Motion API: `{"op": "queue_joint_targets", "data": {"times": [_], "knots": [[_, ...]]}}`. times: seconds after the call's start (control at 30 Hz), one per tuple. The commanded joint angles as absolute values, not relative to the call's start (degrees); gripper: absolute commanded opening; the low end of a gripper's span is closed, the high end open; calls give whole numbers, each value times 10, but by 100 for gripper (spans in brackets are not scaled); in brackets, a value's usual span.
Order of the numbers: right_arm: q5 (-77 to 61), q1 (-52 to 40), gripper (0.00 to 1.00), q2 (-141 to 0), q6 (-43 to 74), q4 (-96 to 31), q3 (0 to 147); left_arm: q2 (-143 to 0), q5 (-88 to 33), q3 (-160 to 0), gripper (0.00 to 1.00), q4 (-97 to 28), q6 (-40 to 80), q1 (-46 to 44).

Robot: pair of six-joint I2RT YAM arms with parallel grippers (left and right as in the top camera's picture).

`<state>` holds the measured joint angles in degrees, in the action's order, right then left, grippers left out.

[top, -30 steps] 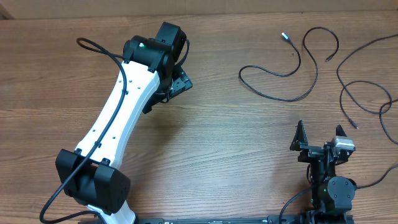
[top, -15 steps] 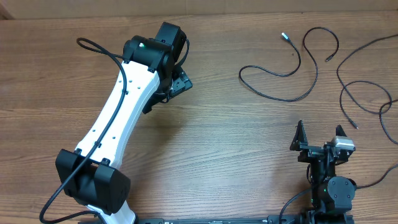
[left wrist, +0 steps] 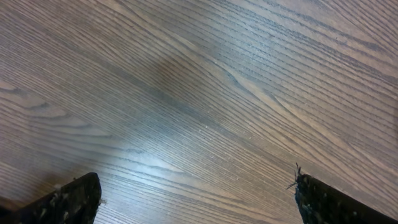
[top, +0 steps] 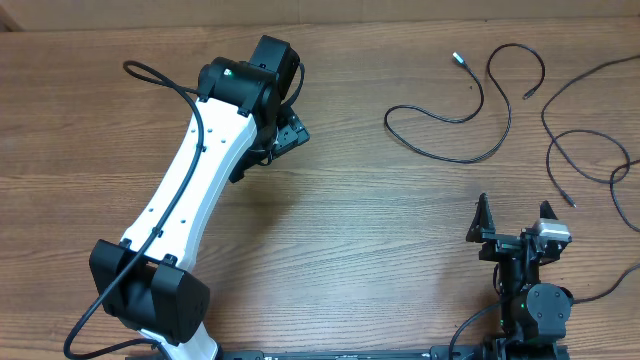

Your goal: Untangle cables

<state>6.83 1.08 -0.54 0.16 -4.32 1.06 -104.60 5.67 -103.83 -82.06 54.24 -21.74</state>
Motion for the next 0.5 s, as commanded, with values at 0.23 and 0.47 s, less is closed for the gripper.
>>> {"op": "queue_joint_targets", "data": {"times": [0.23,0.47], "knots": [[68,-71,100,-2,0,-41,4,-1043,64,-1039,100,-820,538,-217],[68,-59,100,-2,0,-40,4,-1043,64,-1039,100,-820,538,-217]]}}
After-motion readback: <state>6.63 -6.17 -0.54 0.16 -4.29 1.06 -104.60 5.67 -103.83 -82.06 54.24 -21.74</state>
